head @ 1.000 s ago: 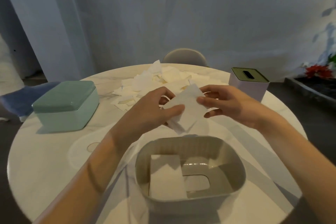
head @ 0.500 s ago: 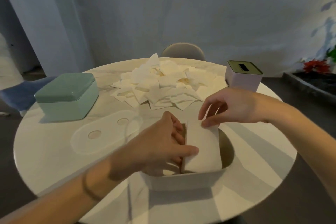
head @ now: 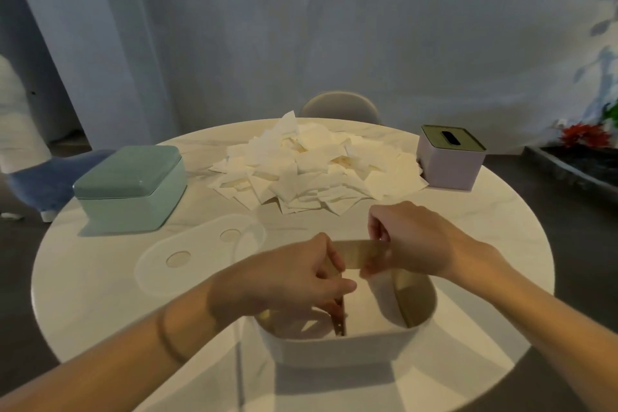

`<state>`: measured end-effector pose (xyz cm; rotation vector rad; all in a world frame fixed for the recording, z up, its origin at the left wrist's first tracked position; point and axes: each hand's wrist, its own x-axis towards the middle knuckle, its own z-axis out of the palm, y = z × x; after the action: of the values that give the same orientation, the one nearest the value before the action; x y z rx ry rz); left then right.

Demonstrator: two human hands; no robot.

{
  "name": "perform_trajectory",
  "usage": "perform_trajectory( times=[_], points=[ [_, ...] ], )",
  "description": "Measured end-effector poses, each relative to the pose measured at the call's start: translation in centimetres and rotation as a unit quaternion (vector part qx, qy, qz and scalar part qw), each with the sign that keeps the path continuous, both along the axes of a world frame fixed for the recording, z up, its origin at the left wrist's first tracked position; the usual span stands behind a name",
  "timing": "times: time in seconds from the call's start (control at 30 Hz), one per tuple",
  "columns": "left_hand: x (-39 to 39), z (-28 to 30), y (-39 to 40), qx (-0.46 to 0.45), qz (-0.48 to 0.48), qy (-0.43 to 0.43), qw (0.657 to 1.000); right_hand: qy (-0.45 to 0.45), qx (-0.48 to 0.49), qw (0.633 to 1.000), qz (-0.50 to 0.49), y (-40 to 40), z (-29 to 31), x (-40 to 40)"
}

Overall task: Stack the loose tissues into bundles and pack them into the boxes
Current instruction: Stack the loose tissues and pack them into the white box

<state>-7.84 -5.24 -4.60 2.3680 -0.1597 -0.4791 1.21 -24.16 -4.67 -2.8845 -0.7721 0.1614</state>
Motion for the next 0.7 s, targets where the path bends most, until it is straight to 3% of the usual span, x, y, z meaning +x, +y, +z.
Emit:
perform_trajectory(
  times=[0.1,0.2,0.3,0.43,0.5,0.6,0.7],
  points=[
    [0.1,1.3,0.8,-0.085,0.005,0.034,0.996,0.048,0.032,0.998,0.026,-0.2,0.8,0.9],
    [0.7,3.2,2.4,-0.12,0.007,-0.006,0.993,0.05,0.127,0.989,0.05,0.2,2.6,3.0],
    [3.0,3.6,3.7,-0.152,0.052,-0.037,0.986,-0.006,0.234,0.968,0.088,1.8,1.5,6.5],
    [8.3,0.8,5.7,-0.164,0.157,-0.094,0.969,-0.111,0.203,0.966,0.116,4.6,-2.2,11.6],
    [10.9,-1.0,6.5,-0.208,0.235,-0.126,0.941,-0.145,0.172,0.968,0.11,6.3,-3.4,13.5],
    [13.7,-2.6,7.2,-0.3,0.354,-0.161,0.871,-0.172,0.099,0.968,0.154,8.3,-4.7,15.6],
    [15.2,-3.6,7.4,-0.356,0.405,-0.191,0.82,-0.173,0.067,0.967,0.175,9.2,-5.5,16.9]
  ],
)
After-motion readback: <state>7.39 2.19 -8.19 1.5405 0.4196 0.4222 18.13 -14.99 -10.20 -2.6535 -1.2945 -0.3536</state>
